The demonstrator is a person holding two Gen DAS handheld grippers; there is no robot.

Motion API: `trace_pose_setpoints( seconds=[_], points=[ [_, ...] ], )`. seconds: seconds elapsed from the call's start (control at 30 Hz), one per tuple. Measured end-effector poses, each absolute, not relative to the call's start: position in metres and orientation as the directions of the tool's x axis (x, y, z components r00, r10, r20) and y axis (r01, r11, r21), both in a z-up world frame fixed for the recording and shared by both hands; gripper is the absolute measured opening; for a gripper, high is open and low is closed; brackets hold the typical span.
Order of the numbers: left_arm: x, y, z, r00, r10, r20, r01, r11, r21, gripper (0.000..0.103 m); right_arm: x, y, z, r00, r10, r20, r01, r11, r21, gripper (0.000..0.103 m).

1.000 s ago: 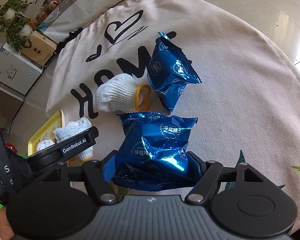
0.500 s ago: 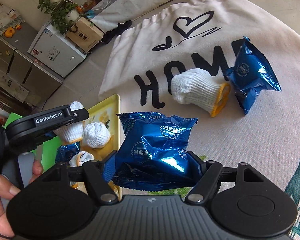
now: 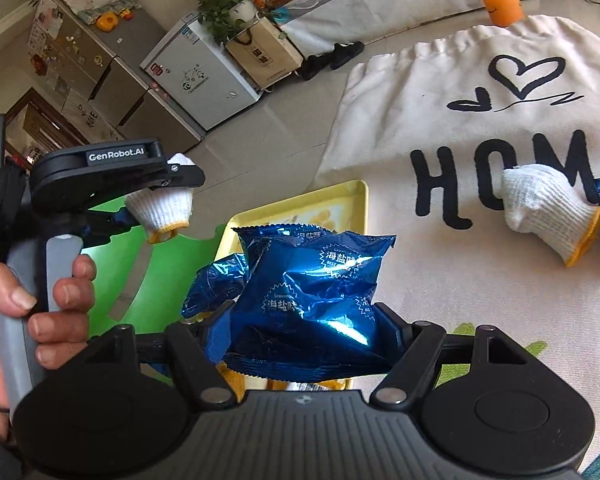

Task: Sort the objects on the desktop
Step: 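Carry the white glove and blue packet over the yellow tray with both grippers, then open both grippers to drop the glove and packet onto the tray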

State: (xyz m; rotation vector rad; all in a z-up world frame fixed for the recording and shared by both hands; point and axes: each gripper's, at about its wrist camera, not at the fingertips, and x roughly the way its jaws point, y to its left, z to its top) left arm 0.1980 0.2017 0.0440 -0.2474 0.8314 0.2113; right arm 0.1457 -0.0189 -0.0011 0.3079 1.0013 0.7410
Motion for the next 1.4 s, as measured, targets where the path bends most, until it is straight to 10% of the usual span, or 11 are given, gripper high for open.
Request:
trace_pose_setpoints(
  seconds=[0.47, 0.83, 1.4],
  points=[
    [0.214, 0.229, 0.021, 0.610, 0.071, -0.789, -0.359, 0.912, -0.196, 0.058, 0.152, 0.016, -0.031, 0.279, 0.707, -0.650, -0.330, 0.706, 0.627, 0.072],
    [0.209, 0.230, 0.022, 0.601, 0.098, -0.793, -0.395, 0.899, -0.188, 0.090, 0.153, 0.022, -0.029, 0.276, 0.693, -0.666, -0.323, 0.720, 0.614, 0.086],
    [0.204, 0.220, 0.034, 0.623, 0.114, -0.774, -0.388, 0.904, -0.180, 0.098, 0.141, 0.023, -0.023, 0.074, 0.754, -0.653, -0.442, 0.612, 0.656, 0.086]
  ],
)
